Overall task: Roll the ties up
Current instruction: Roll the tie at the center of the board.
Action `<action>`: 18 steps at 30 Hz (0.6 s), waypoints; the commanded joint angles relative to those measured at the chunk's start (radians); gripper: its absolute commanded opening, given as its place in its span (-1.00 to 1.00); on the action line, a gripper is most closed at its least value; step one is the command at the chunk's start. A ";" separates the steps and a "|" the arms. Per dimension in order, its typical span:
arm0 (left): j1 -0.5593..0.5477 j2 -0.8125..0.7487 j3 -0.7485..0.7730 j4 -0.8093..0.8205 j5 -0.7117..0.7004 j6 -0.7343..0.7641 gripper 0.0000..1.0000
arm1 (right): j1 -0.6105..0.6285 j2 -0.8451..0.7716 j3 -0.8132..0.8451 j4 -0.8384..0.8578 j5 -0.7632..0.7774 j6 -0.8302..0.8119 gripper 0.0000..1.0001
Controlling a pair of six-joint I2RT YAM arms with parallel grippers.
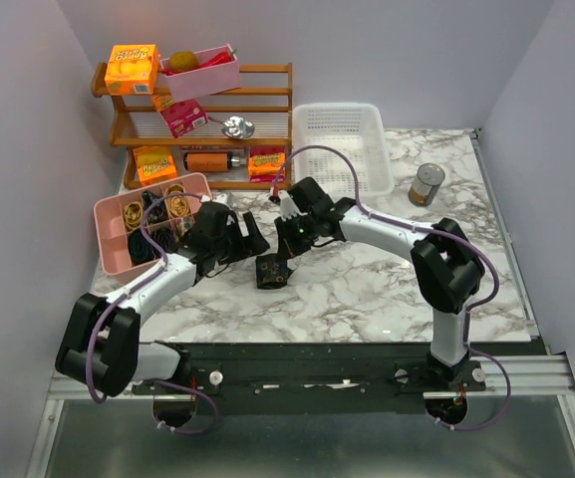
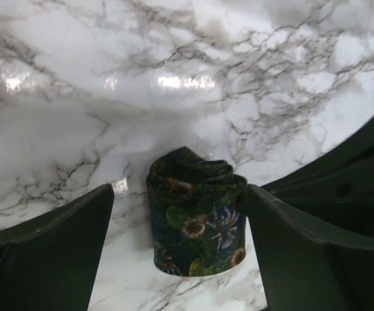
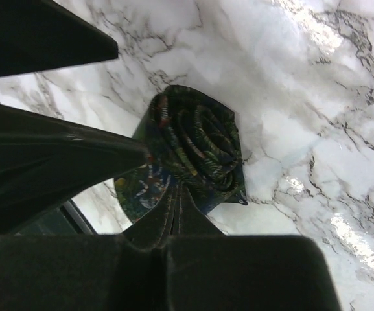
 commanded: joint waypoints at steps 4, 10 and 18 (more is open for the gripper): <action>0.036 0.135 0.052 0.188 0.118 0.000 0.48 | 0.004 0.018 -0.016 -0.002 0.044 -0.008 -0.98; 0.038 0.266 0.091 0.287 0.179 0.009 -0.14 | 0.004 -0.051 -0.033 -0.007 0.074 -0.023 -0.98; 0.041 0.378 0.149 0.299 0.260 0.040 -0.58 | 0.034 -0.168 -0.087 0.003 0.083 -0.063 -0.98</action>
